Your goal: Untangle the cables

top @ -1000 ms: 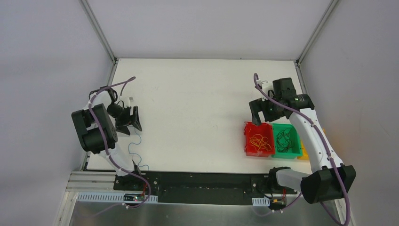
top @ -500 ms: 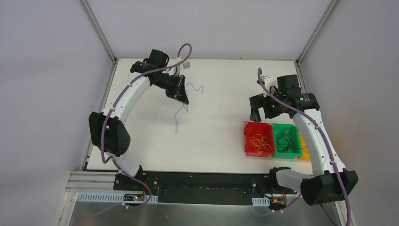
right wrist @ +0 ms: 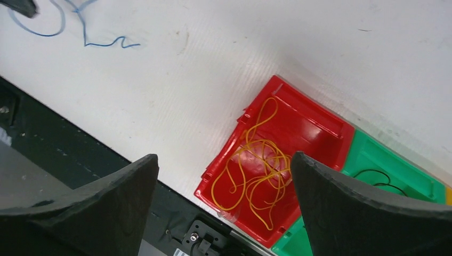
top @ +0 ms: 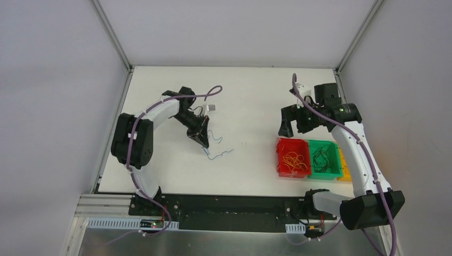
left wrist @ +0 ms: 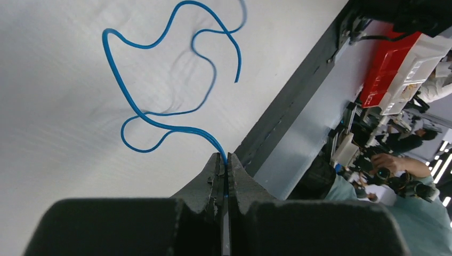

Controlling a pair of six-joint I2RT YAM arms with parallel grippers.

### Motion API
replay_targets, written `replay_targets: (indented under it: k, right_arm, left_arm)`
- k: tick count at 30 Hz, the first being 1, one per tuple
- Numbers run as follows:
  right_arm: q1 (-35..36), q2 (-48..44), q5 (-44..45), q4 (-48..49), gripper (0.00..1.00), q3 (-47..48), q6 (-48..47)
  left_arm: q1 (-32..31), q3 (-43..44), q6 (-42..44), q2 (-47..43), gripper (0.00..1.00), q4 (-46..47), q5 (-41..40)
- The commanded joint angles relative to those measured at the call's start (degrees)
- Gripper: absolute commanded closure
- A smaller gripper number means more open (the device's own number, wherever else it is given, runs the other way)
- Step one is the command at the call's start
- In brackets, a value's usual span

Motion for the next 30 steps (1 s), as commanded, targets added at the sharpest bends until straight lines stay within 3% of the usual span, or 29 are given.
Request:
replay_targets:
  k: [1,5,9,15,19,21,26,30]
  right_arm:
    - [0.9,-0.6,-10.5,0.1,0.03,-1.5,-2.2]
    - [6.1,-5.1,-13.1,7.9,0.03,-6.5,-5.1]
    - [17.2,-7.3,-7.7,17.4,0.03,-10.6,-8.3]
    - [32.6,-3.0,1.3,30.5,0.06,-14.8,-15.9]
    - [38.3,3.1,2.3,33.7,0.09,-12.9,-18.5]
    - [39.5,5.0,2.0,33.4,0.09,-11.5,-19.1]
    - [39.7,5.6,0.8,30.1,0.10,-8.8,-18.9]
    - [39.7,4.8,-0.2,28.5,0.08,-7.3,-11.9]
  left_arm:
    - [0.3,-3.9,3.7,3.8,1.00,-0.5,-1.1]
    - [0.3,-5.2,4.0,6.9,1.00,0.1,-0.9]
    - [0.3,-4.8,3.6,10.7,1.00,0.2,-2.7]
    - [0.3,-5.3,1.9,14.6,1.00,0.5,-5.8]
    - [0.4,-4.7,1.0,16.1,1.00,0.6,-11.2]
    - [0.4,-4.5,1.4,14.2,0.91,0.6,-11.9]
    - [0.7,-4.6,1.7,3.5,0.57,-0.3,-6.0]
    - [1.8,-3.4,0.8,-3.7,0.36,-2.1,-4.7]
